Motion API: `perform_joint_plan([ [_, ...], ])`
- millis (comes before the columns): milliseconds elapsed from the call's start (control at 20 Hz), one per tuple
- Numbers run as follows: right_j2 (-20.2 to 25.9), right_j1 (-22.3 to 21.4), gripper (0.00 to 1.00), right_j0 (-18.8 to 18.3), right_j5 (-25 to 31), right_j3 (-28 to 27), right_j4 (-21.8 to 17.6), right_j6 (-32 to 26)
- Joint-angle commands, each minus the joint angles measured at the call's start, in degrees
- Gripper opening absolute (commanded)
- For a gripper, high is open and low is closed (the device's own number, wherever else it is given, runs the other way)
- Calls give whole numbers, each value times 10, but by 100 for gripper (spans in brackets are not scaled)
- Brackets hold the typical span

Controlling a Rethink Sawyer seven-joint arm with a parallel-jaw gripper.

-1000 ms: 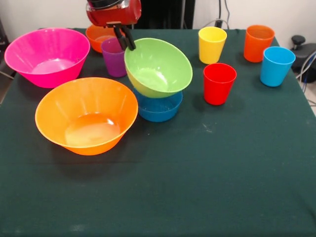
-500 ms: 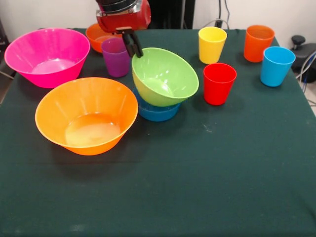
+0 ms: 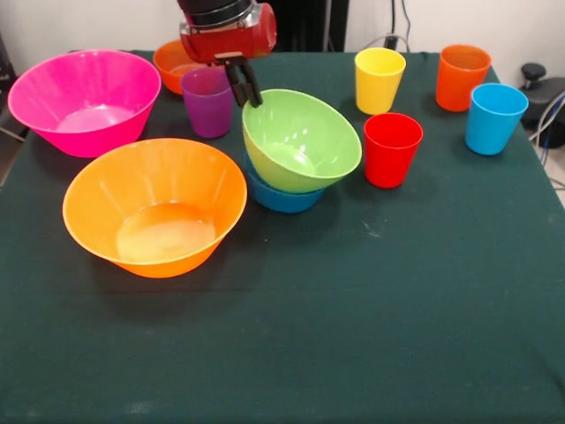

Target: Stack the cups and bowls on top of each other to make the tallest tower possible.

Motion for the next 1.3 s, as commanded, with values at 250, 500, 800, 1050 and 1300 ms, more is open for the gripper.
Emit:
perform_joint_plan([
  [250, -31, 69, 0, 15, -67, 0, -60, -9],
  [500, -25, 69, 0, 2, -61, 2, -54, -24],
  [800, -25, 68, 0, -2, -66, 8, -53, -21],
  [1050, -25, 60, 0, -1, -60, 12, -51, -20],
  [1300, -28, 56, 0, 3, -67, 16, -53, -14],
])
